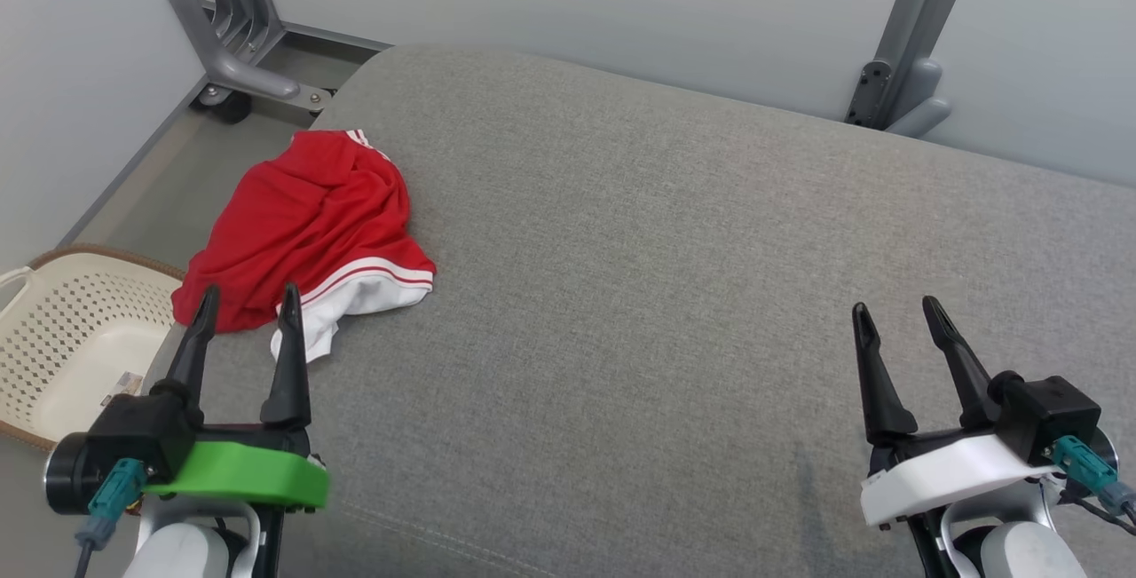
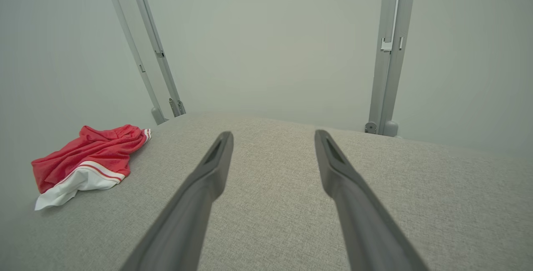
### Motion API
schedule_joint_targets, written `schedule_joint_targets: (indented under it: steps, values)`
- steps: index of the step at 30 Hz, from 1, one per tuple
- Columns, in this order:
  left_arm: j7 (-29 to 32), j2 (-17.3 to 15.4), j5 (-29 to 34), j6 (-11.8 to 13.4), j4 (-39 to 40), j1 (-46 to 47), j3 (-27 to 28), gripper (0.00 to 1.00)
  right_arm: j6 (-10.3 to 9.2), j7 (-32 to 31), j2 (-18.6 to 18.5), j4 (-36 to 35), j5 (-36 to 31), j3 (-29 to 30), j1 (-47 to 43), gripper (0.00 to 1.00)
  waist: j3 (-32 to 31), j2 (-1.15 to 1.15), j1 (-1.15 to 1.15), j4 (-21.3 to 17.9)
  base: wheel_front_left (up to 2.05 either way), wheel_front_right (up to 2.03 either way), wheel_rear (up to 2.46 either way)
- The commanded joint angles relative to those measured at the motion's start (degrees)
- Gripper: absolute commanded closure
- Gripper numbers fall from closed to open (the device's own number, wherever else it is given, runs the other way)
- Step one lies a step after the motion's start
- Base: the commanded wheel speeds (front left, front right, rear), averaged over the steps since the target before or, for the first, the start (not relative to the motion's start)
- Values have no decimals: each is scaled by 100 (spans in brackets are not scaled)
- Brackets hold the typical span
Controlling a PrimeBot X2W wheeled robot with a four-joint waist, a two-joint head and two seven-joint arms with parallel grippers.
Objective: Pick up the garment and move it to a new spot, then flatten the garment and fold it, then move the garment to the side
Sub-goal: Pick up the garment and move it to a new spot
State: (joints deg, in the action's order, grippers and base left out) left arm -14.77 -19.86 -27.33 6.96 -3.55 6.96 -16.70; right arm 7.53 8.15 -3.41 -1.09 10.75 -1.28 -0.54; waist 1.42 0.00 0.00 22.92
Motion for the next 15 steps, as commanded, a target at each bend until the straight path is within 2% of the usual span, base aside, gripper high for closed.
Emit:
schedule_joint_targets:
  steps: [1, 9, 15]
  values:
    - [-33, 27, 46, 12, 27, 186, 70, 0, -8, -38, -11, -69, 6, -25, 56, 0, 110, 0, 0, -54, 0, 0, 0]
    - [-37, 343, 122, -127, 63, 806, 550, 0, -8, -357, -249, -598, -86, -184, 517, 0, 1151, 0, 0, -503, 0, 0, 0]
    - [-31, 586, 15, -515, -916, 1548, 838, 0, -8, -574, -465, -962, -77, -275, 869, 0, 2019, 0, 0, -882, 0, 0, 0]
